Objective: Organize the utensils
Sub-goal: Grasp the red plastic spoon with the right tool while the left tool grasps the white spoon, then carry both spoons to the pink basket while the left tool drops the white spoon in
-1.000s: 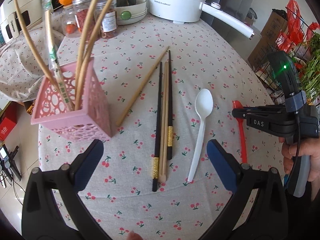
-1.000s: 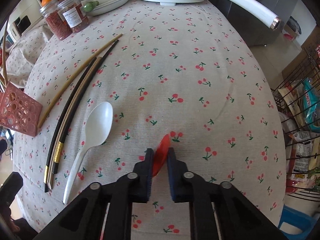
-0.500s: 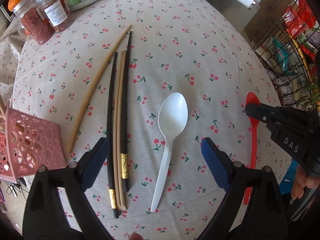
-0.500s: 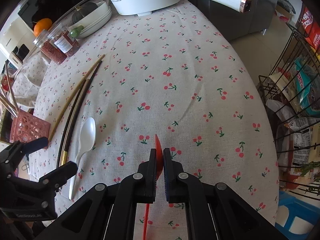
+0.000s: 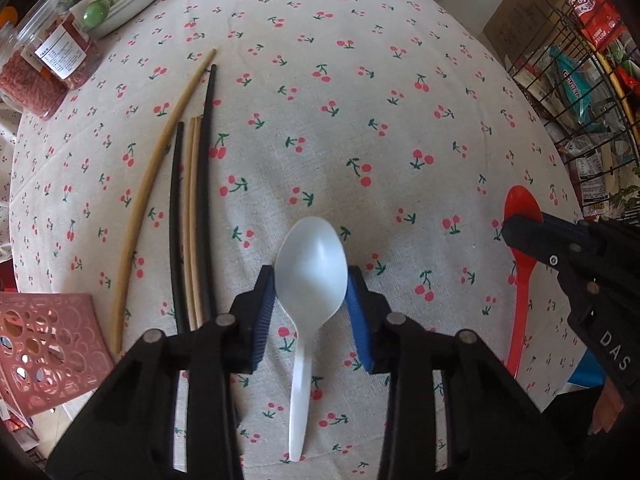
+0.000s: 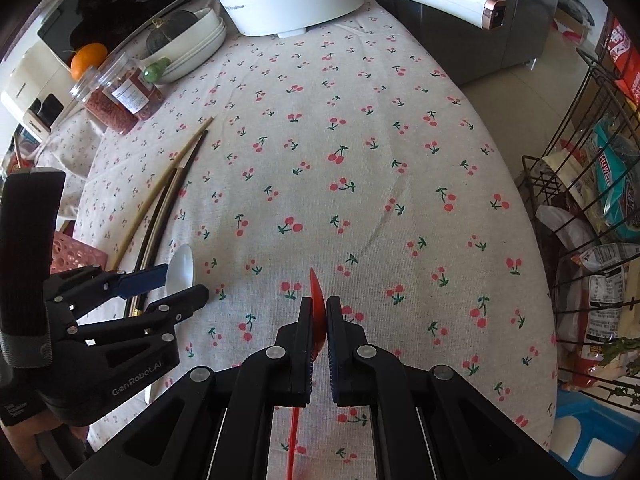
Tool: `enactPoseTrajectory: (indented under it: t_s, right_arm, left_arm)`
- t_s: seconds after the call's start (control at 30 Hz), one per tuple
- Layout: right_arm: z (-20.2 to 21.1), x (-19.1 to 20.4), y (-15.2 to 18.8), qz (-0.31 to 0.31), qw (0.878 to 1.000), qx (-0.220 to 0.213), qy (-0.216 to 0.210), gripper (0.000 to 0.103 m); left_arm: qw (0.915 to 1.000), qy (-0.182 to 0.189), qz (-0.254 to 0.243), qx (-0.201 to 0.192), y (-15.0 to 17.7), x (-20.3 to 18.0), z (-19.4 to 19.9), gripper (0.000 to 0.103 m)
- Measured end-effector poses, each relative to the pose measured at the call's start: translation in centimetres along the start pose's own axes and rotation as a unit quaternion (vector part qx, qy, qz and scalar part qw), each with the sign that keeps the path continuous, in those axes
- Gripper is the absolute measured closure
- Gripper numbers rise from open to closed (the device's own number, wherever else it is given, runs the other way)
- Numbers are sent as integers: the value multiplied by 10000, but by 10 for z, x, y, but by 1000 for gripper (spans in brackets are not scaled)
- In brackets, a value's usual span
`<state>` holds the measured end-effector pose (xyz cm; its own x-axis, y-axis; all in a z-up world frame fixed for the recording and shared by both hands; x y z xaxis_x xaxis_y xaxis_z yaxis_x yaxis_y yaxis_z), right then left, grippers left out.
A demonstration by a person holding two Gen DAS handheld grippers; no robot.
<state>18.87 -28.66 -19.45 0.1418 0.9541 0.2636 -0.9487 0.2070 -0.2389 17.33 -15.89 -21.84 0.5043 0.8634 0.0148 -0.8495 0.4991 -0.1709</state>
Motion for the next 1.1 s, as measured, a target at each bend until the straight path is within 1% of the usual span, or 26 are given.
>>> enactPoseTrajectory:
  t_s: [0.07,0.13,0.3,0.43,0.57,0.67,0.77,0.87,1.03,1.1]
  right_arm:
    - [1,0,0,5,10000,-23,-16,97]
    - [3,1,0,14,10000,-49,-29,97]
    - [9,4,0,37,9998,-141,-104,97]
    - [20,12,-1,85,9992,-315,-237,97]
    - [29,22,-1,122,9980,-485,-377,97]
    - [38,32,-1,174,9966,-642,-484,97]
    - [49,42,1,236,9943,-838,-618,97]
    - [61,53,0,296,9908,-1079,-760,97]
    - [83,75,-4,393,9825,-1512,-1018,97]
    - [90,85,-6,440,9793,-1629,-1115,97]
  left_arm:
    - [10000,9,-19,-58,0,-1,2,66]
    - [9997,54,50,-213,1,-1,7,66]
    - [9967,155,95,-797,7,8,37,66]
    - [9910,157,94,-1328,15,14,73,66]
    - [9819,150,147,-1880,26,25,105,66]
    - [9739,49,191,-2262,33,31,120,66]
    - [9678,69,252,-2504,36,38,135,66]
    - [9603,0,212,-2782,37,46,153,66]
    - [9460,-8,240,-3234,41,59,184,66]
    - [9417,-34,204,-3359,44,63,193,66]
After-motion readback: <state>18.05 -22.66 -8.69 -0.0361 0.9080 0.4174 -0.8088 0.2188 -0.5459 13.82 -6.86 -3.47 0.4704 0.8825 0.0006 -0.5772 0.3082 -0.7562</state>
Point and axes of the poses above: each gripper's, at about its wrist camera, not at the fingertips, and z roughly against the way its jaws point, x to its left, y to its underside, the point moved 7 cm from there along -z, roughly the way its jaws point, and after that the axes turned 10 degrees about -z, right-handed, at the moved point
